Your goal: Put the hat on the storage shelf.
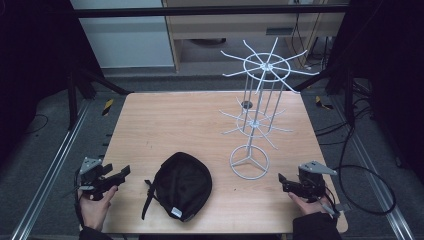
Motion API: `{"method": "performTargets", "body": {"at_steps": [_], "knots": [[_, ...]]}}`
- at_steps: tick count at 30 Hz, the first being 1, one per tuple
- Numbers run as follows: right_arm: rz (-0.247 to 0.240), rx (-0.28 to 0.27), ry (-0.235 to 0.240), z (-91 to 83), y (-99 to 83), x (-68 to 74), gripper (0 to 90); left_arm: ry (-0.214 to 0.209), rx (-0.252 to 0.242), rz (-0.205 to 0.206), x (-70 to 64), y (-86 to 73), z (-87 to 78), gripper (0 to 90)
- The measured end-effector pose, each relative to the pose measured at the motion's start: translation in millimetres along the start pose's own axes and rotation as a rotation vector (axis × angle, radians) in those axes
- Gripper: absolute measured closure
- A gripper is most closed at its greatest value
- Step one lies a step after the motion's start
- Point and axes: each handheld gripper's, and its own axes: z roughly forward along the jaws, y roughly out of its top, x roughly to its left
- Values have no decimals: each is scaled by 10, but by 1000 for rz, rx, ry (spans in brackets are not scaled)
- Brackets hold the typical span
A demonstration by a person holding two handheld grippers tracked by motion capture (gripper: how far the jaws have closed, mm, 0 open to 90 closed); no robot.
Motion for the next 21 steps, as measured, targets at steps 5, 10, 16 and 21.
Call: {"method": "performTargets", "body": {"at_steps": [5, 10, 16, 21], "knots": [[-24, -16, 42, -32, 19, 102, 239, -34, 1, 15, -109, -2, -30, 271], [-43, -2, 106, -8, 38, 295, 254, -63, -15, 47, -246, 6, -76, 297], [-74, -17, 146, 0, 79, 497, 260, -124, -6, 60, -394, 1, -51, 339], [-100, -43, 191, 7, 147, 715, 248, -139, -2, 96, -537, 9, -40, 351]]}}
